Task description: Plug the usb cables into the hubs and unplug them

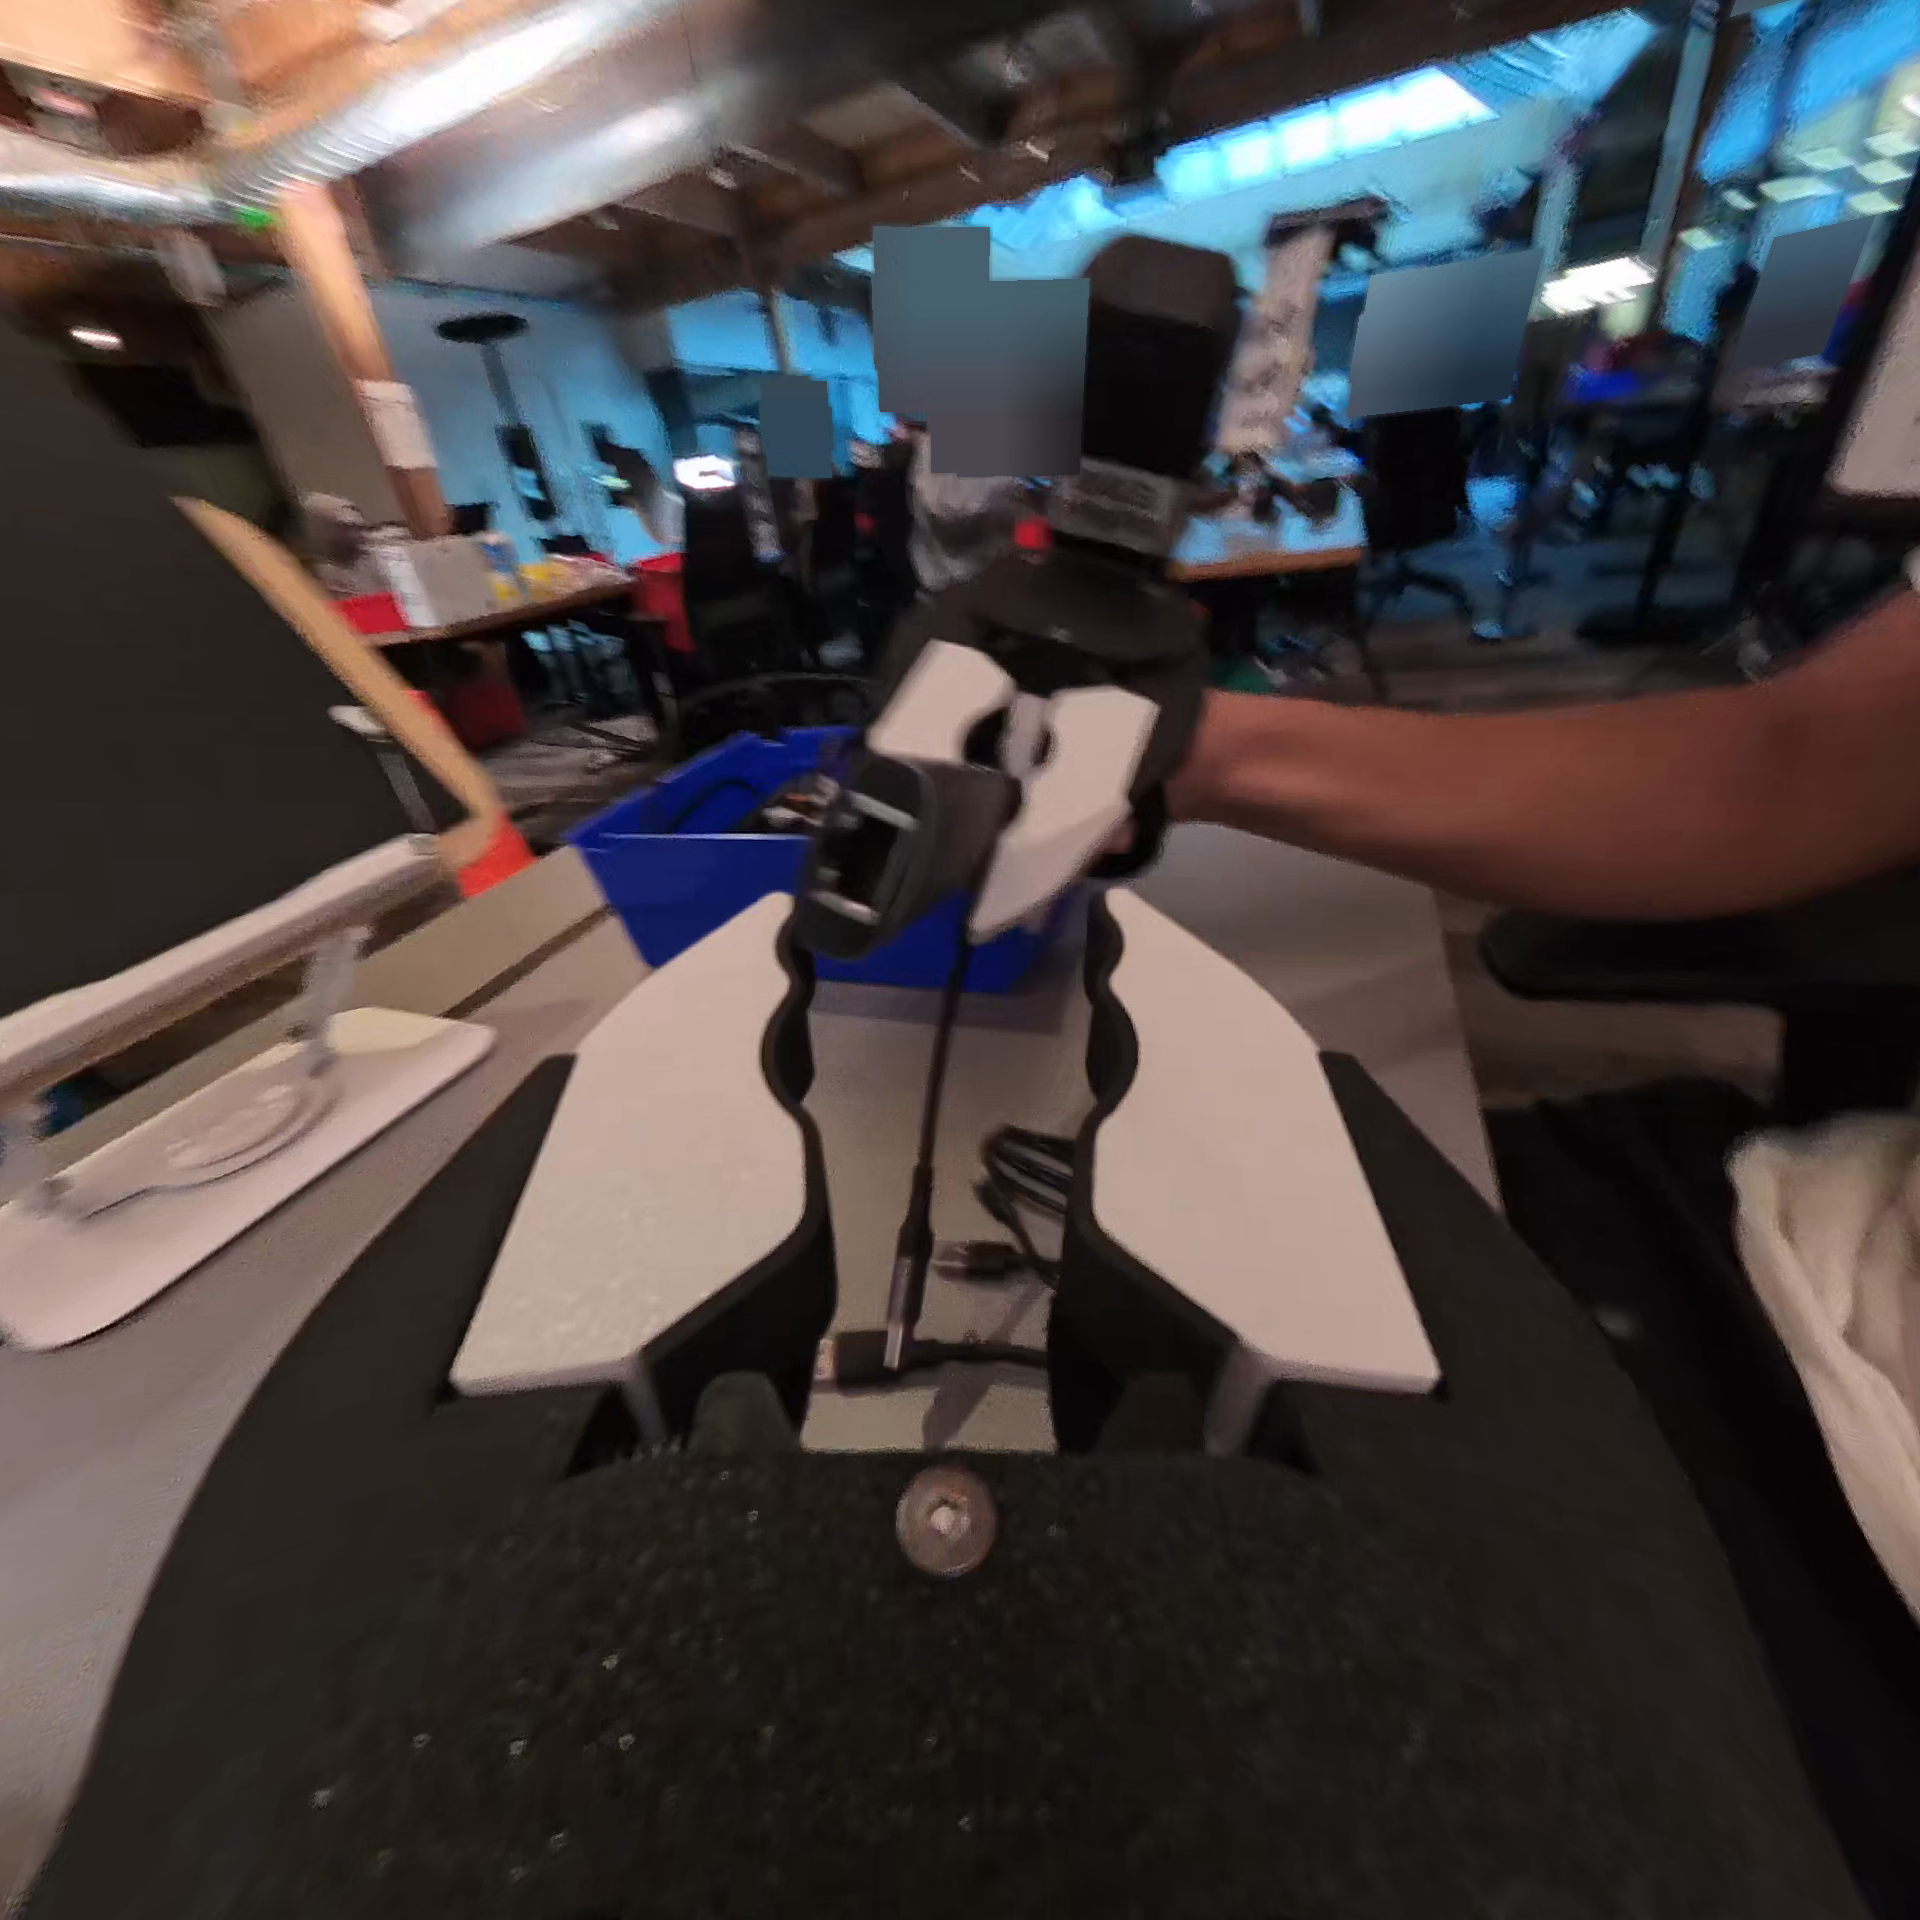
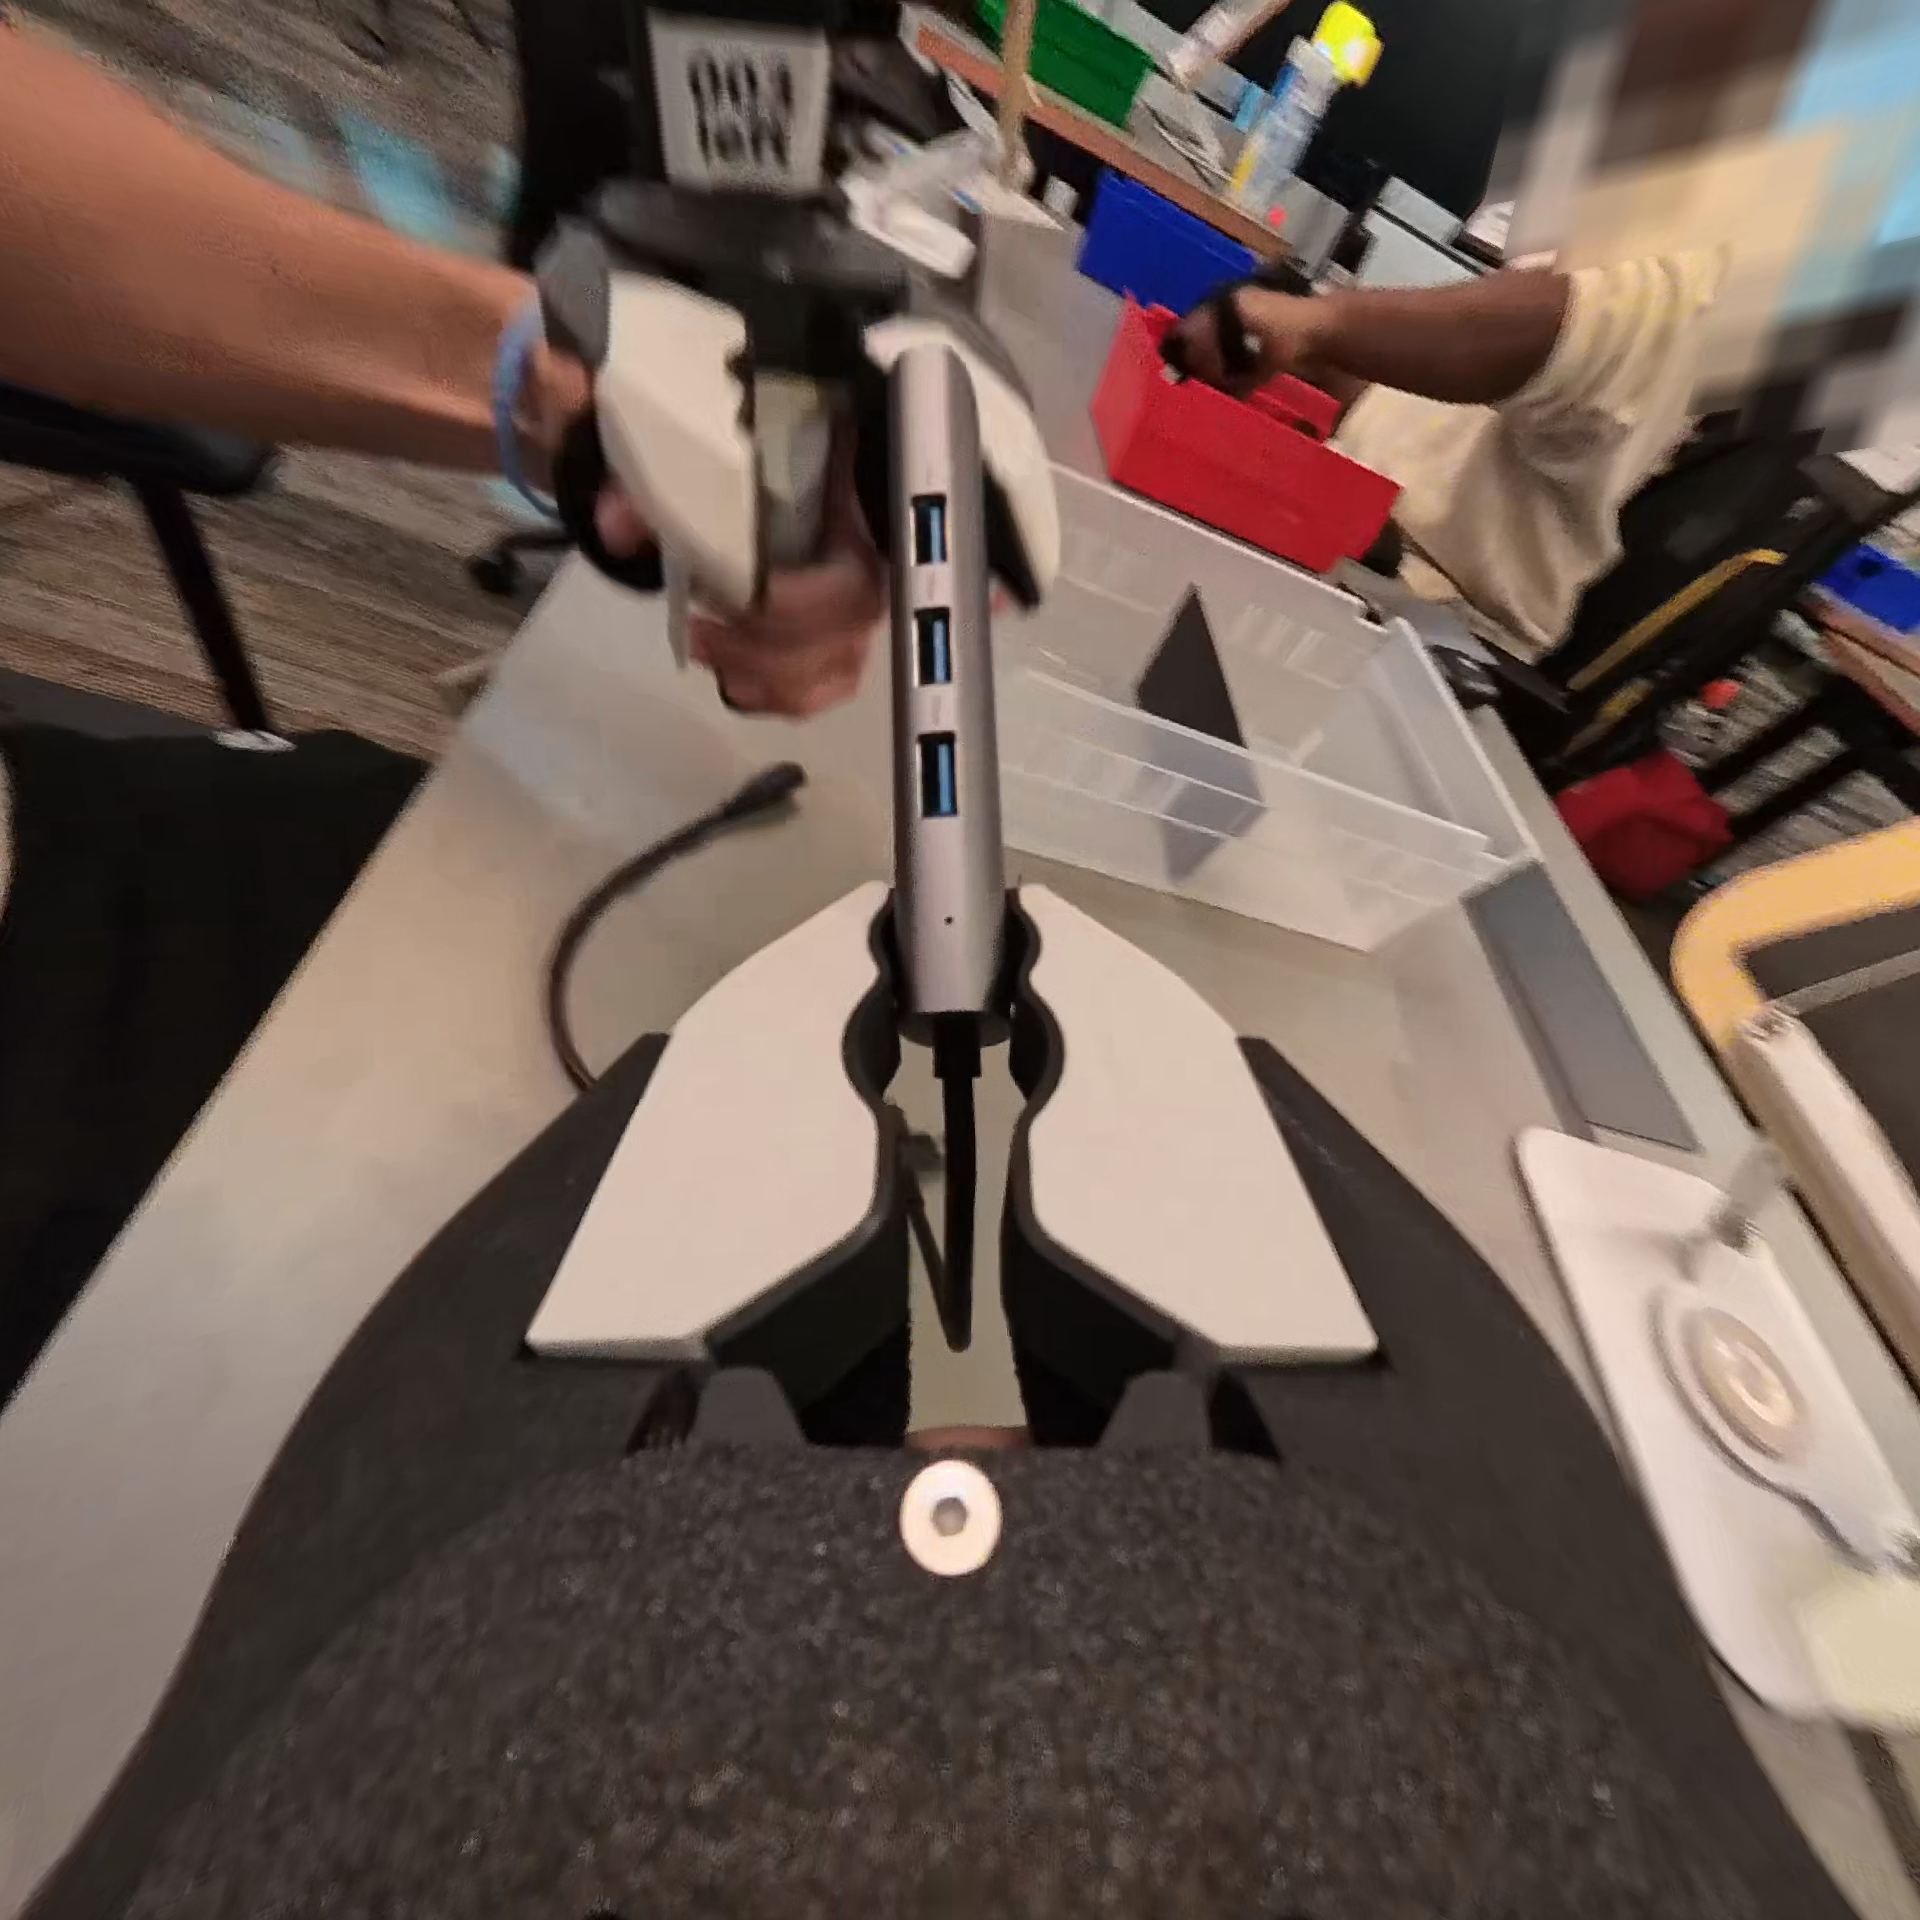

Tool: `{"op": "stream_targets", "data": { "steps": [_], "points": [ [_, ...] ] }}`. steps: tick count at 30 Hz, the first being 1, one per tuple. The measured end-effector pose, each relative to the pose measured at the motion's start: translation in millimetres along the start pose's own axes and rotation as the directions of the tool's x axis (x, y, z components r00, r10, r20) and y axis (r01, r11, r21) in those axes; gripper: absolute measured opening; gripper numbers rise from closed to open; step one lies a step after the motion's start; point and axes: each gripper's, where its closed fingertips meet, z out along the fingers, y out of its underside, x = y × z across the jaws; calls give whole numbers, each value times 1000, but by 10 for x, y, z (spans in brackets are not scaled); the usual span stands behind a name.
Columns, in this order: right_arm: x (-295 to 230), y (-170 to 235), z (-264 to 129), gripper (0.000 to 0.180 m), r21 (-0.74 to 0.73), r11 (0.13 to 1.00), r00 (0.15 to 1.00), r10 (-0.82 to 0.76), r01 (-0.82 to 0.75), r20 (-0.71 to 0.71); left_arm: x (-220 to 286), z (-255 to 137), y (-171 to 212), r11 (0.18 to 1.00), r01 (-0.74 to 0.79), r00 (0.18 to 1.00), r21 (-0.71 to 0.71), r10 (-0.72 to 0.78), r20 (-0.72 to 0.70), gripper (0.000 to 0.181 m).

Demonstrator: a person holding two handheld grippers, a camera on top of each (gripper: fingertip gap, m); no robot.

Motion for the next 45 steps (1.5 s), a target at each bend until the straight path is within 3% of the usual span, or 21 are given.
{"op": "stream_targets", "data": {
  "steps": [2, 5, 10, 24, 28, 30, 32, 35, 41, 45],
  "points": [
    [-150, -90, 67, 16, 72, 996, 994, 47, -54, 104, 120, 67, 106, 995, -48, 999, -84, 47, -9, 45],
    [-287, -140, 145, 16, 113, 988, 977, 81, -105, 195, 253, 89, 19, 1000, -15, 999, -19, 14, -45, 42],
    [-444, -154, 217, 16, 102, 987, 957, 93, -125, 276, 286, 48, 45, 1000, -19, 998, 1, 18, -65, 17],
    [-553, 32, 289, 16, 18, 978, 916, 188, -208, 354, 279, 83, 239, 998, -35, 998, -55, 32, -47, 17],
    [-231, 118, 255, 21, -13, 980, 965, 197, -197, 173, 42, -12, 118, 986, -141, 986, -91, 148, 80, 17],
    [88, 205, 86, 36, -51, 974, 975, 222, -221, 16, -233, -181, -31, 978, -192, 961, -82, 205, 187, 18],
    [369, 244, -115, 38, -70, 962, 957, 254, -265, -138, -515, -325, -168, 944, -309, 897, -114, 329, 295, 17],
    [557, 239, -274, 38, -50, 935, 903, 324, -351, -280, -717, -359, -349, 921, -378, 847, -98, 386, 366, 17],
    [-169, 806, -65, 38, -166, 735, 721, 551, -658, -419, -481, -328, -19, 944, -323, 857, -63, 320, 404, 17],
    [-634, 1184, 128, 28, -212, 639, 617, 517, -739, -593, -364, -320, 348, 959, -267, 880, -92, 282, 383, 17]
  ]
}}
